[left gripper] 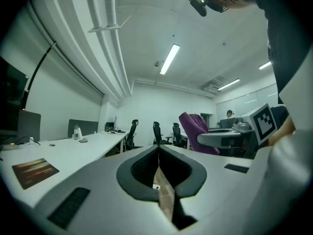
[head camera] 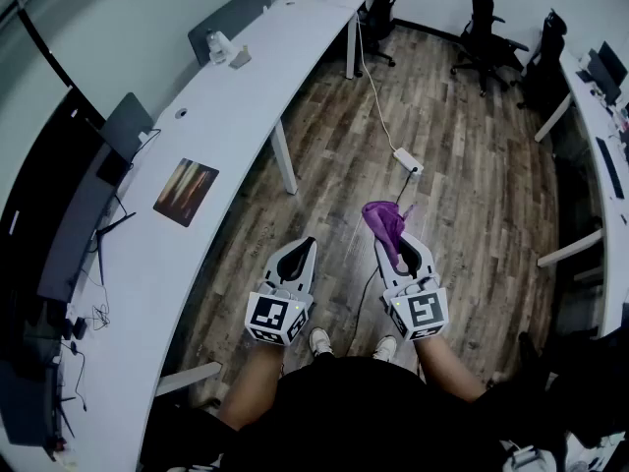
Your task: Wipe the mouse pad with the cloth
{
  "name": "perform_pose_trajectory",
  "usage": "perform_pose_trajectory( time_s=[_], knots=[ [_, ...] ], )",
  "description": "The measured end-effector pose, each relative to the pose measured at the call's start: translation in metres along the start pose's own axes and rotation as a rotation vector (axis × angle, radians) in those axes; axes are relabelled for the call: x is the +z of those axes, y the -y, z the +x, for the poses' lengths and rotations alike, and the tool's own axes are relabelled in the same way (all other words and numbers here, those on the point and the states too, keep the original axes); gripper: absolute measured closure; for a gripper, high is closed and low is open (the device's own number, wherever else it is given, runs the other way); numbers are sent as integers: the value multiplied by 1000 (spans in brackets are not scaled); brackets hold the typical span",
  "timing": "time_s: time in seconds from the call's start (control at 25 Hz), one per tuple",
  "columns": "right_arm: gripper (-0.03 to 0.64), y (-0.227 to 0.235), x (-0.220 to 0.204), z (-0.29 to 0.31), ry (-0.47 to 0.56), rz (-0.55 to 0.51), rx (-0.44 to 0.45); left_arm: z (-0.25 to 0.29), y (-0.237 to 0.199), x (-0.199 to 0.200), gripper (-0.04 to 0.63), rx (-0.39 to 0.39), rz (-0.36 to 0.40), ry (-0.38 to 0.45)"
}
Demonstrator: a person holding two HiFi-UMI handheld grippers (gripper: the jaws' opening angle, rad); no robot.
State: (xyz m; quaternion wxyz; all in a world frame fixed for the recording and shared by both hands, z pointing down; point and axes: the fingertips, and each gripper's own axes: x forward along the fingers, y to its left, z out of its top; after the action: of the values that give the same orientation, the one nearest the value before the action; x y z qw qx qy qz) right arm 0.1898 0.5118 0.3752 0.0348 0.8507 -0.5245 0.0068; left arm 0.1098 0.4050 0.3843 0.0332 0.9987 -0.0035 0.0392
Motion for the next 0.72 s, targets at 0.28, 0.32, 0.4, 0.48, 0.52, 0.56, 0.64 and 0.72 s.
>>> perform_pose_trajectory(
  time_s=[0.28,0.32,0.4,0.48,0.52,0.56,0.64,0.72],
  knots=[
    [508,-8,2,12,-15,-13,-3,-1,-11,1,574,-11,5,-2],
    [508,-9,1,14,-10,-13,-2,-1,-13,0,572,-12,5,-3],
    [508,-13,-1,17,-11,-12,-3,-3,-19,-1,573,-14,3,-3],
    [508,-17,-3,22,-14,-10,-6,-4,-26,-2,573,-16,2,-4],
    [508,-18,-3,24,-14,-7,-9,-5,-30,-2,574,-17,0,-4],
    [508,-20,-2,26,-13,-4,-12,-5,-34,-2,574,-18,0,-4],
    [505,-23,-2,31,-15,-1,-19,-6,-40,-1,573,-21,-1,-3],
    [503,-25,-3,35,-21,-1,-22,-7,-46,-1,573,-24,-4,-2]
  ],
)
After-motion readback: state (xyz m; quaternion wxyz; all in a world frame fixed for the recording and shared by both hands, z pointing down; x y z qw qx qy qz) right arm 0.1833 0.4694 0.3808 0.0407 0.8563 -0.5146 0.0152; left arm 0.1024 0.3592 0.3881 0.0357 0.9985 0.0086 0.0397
